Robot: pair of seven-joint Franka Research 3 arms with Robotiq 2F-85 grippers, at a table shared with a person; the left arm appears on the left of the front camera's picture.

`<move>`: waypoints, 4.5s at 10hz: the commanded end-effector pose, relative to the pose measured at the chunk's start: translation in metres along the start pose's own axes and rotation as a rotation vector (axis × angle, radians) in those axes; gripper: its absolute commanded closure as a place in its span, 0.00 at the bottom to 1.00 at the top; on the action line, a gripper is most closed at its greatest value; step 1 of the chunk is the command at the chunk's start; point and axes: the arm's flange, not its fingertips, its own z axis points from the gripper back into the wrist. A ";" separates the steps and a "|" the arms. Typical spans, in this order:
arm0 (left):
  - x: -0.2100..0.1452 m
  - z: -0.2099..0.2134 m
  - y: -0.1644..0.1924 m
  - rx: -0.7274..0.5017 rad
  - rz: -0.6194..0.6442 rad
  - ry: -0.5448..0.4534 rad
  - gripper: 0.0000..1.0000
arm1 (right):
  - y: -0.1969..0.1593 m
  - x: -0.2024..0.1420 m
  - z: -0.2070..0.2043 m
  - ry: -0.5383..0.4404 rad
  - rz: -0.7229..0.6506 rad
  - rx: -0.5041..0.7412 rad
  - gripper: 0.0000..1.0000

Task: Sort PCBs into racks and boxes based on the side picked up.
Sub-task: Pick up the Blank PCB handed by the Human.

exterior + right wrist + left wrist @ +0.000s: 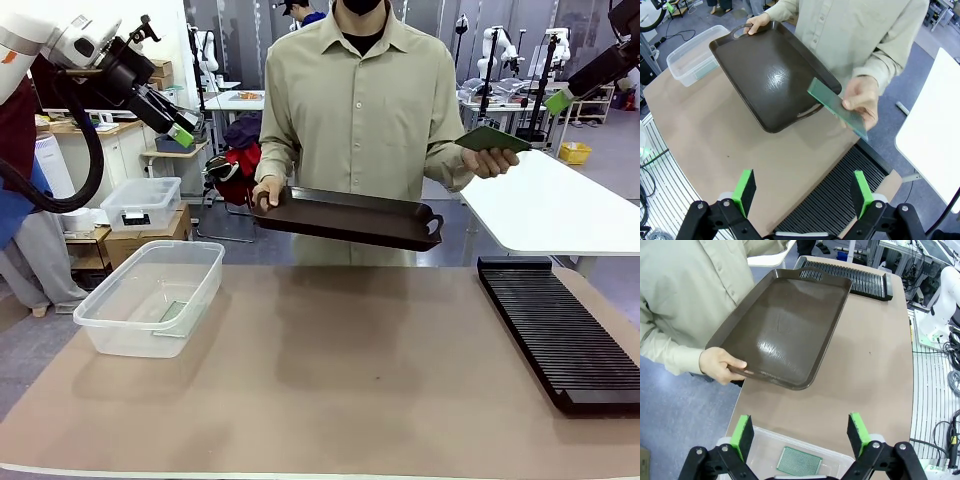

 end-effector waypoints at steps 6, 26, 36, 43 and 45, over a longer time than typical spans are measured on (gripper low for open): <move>-0.001 -0.001 0.000 0.002 0.001 0.002 0.00 | 0.001 -0.003 -0.001 0.000 0.008 0.007 0.00; -0.001 -0.001 0.000 0.002 0.001 0.002 0.00 | -0.095 -0.028 -0.027 0.070 -0.753 0.333 0.00; -0.001 -0.001 0.000 0.002 0.001 0.002 0.00 | -0.129 -0.090 -0.082 0.138 -1.017 0.504 0.00; -0.001 -0.001 0.000 0.002 0.001 0.002 0.00 | -0.159 -0.096 -0.104 0.157 -1.132 0.600 0.00; -0.001 -0.001 0.000 0.002 0.001 0.002 0.00 | -0.175 -0.097 -0.117 0.166 -1.155 0.656 0.00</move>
